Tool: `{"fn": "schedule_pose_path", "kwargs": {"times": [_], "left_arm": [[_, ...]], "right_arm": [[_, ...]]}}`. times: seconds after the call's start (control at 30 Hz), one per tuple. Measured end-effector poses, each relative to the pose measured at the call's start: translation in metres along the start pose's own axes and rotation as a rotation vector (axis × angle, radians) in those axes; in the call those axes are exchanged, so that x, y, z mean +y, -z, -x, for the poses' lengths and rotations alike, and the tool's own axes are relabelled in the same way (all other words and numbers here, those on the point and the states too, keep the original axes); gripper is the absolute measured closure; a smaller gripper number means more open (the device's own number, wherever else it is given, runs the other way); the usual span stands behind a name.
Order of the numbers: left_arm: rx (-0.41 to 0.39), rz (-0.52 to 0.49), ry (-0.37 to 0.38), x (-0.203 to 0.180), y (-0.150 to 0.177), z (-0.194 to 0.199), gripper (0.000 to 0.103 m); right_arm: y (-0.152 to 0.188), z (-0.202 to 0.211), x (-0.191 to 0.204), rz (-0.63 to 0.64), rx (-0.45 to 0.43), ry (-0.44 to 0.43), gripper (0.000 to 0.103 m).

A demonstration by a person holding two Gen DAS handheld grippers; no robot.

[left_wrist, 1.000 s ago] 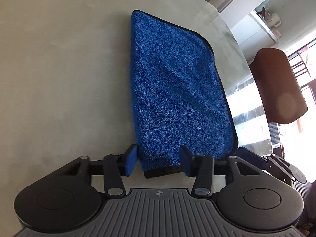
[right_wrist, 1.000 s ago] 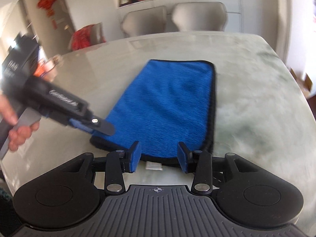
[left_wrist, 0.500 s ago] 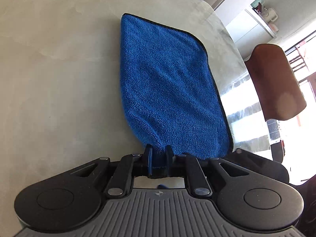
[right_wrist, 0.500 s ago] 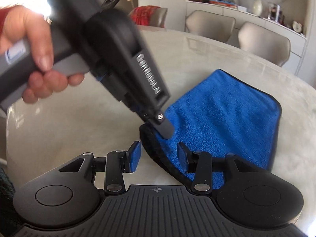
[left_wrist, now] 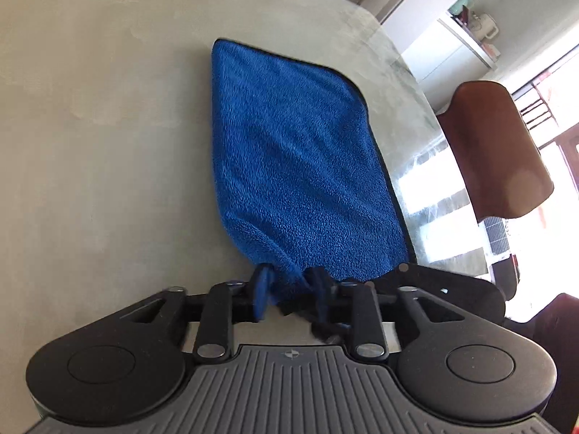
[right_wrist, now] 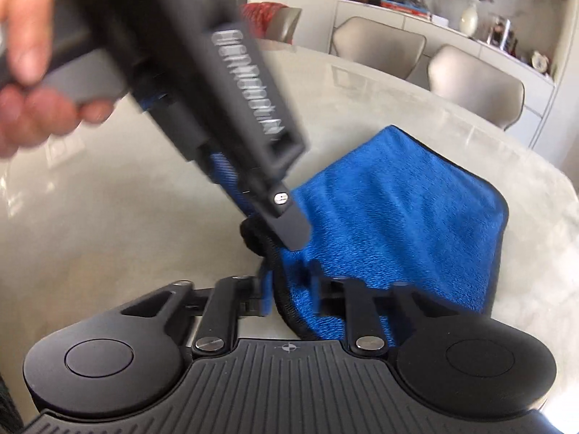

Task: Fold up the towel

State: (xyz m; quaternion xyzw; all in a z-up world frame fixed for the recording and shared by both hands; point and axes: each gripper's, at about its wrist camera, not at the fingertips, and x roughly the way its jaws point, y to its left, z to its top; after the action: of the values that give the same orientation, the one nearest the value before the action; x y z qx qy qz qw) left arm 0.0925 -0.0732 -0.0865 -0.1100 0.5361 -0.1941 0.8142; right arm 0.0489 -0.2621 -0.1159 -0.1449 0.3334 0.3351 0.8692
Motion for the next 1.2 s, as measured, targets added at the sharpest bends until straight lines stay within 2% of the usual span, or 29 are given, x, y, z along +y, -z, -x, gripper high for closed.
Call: {"fn": "schedule_pose_path", "kwargs": {"times": [0.07, 0.1, 0.2, 0.3, 0.4, 0.53, 0.6, 0.77, 0.83, 0.9, 0.93, 1.0, 1.03, 1.07, 1.1, 1.13, 1.2], "left_arm": [[-0.044, -0.081, -0.019, -0.003, 0.004, 0.011, 0.039], [-0.091, -0.172, -0.041, -0.008, 0.008, 0.019, 0.034], [-0.178, -0.377, -0.095, -0.015, 0.018, 0.033, 0.03], [-0.283, -0.738, -0.198, -0.029, 0.04, 0.035, 0.028], [-0.299, -1.038, -0.274, -0.04, 0.057, 0.02, 0.028], [-0.301, -1.289, -0.331, -0.053, 0.068, -0.006, 0.028], [-0.31, -1.322, -0.311, -0.057, 0.064, -0.014, 0.028], [-0.312, -1.332, -0.268, -0.06, 0.051, -0.028, 0.029], [-0.308, -1.354, -0.25, -0.059, 0.047, -0.033, 0.032], [-0.264, -1.37, -0.208, -0.059, 0.041, -0.037, 0.053], [-0.234, -1.361, -0.188, -0.059, 0.038, -0.039, 0.059], [-0.151, -1.321, -0.126, -0.057, 0.028, -0.043, 0.084], [-0.137, -1.299, -0.113, -0.056, 0.027, -0.043, 0.086], [-0.131, -1.272, -0.103, -0.054, 0.023, -0.043, 0.088], [-0.13, -1.259, -0.095, -0.053, 0.02, -0.042, 0.089], [-0.129, -1.252, -0.093, -0.052, 0.018, -0.042, 0.089], [-0.13, -1.237, -0.093, -0.049, 0.014, -0.04, 0.09]], "right_arm": [[-0.004, 0.004, -0.012, -0.079, -0.017, -0.03, 0.09], [-0.006, 0.006, -0.018, -0.12, -0.026, -0.046, 0.092], [-0.01, 0.014, -0.032, -0.212, -0.053, -0.082, 0.092], [-0.014, 0.02, -0.044, -0.237, -0.069, -0.101, 0.092], [-0.017, 0.022, -0.059, -0.249, -0.072, -0.14, 0.092], [-0.03, 0.022, -0.073, -0.2, -0.06, -0.185, 0.092], [-0.033, 0.022, -0.076, -0.182, -0.056, -0.196, 0.092], [-0.036, 0.027, -0.076, -0.12, -0.032, -0.249, 0.092], [-0.034, 0.03, -0.073, -0.095, -0.019, -0.262, 0.092], [-0.033, 0.031, -0.071, -0.062, -0.014, -0.257, 0.092], [-0.033, 0.033, -0.069, -0.048, -0.01, -0.255, 0.092], [-0.032, 0.035, -0.067, -0.019, -0.004, -0.25, 0.09], [-0.031, 0.036, -0.065, -0.007, 0.001, -0.244, 0.089], [-0.03, 0.038, -0.063, 0.013, 0.005, -0.23, 0.083], [-0.029, 0.041, -0.061, 0.036, 0.009, -0.213, 0.072], [-0.027, 0.046, -0.059, 0.062, 0.012, -0.188, 0.067], [-0.019, 0.057, -0.056, 0.12, 0.017, -0.144, 0.066]]}}
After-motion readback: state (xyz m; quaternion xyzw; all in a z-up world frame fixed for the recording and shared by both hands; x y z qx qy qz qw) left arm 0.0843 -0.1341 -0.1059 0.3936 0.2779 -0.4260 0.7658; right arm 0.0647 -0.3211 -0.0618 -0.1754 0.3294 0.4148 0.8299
